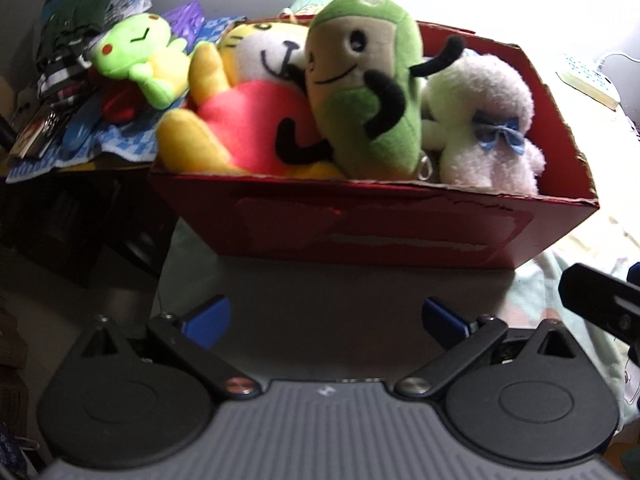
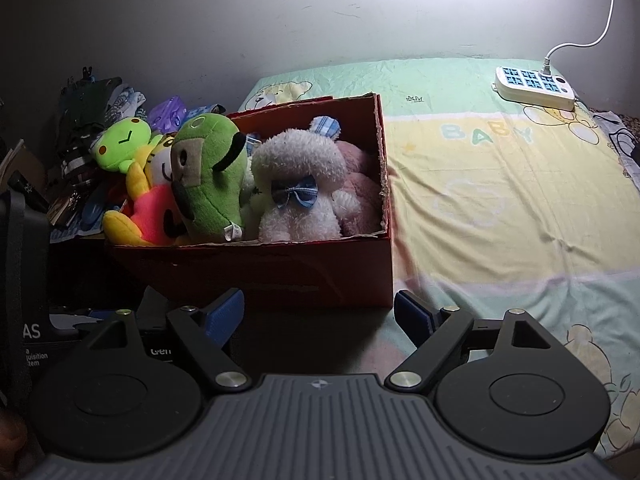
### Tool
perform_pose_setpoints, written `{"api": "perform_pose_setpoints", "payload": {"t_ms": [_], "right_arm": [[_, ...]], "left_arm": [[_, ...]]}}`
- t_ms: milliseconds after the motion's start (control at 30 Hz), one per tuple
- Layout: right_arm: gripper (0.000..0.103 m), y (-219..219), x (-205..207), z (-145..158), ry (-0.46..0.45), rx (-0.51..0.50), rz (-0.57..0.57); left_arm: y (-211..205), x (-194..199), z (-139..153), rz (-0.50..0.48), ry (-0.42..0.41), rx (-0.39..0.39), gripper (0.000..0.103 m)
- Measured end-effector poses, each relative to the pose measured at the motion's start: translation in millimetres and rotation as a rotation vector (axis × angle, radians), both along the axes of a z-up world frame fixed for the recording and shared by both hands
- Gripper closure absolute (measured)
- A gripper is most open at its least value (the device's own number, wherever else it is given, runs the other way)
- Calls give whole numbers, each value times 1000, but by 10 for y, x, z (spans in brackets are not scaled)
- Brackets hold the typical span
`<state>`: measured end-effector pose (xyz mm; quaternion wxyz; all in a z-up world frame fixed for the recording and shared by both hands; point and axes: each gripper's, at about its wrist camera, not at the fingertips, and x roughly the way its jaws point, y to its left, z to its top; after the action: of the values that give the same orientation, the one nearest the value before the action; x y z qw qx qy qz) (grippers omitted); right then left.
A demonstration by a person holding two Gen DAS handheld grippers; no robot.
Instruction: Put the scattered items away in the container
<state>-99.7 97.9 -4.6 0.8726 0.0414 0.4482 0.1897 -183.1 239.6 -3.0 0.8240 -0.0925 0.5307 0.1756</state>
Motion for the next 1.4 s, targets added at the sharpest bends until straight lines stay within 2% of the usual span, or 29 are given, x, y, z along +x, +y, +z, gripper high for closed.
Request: {"api": "perform_pose_setpoints", "payload": {"t_ms": [167, 333, 767, 1400], "right_arm": [[21, 123, 0, -16, 10, -1, 37], [23, 232, 5, -7, 9, 7, 55], [27, 468, 14, 124, -46, 9, 84], [27, 482, 198, 447, -125, 27, 41]], "left_arm": [[45, -51, 25, 0, -9, 35, 1], [157, -84, 19, 17, 4, 39, 1], [352, -105, 181, -14, -22, 57, 1], [339, 120, 454, -61, -59, 99, 1]]}}
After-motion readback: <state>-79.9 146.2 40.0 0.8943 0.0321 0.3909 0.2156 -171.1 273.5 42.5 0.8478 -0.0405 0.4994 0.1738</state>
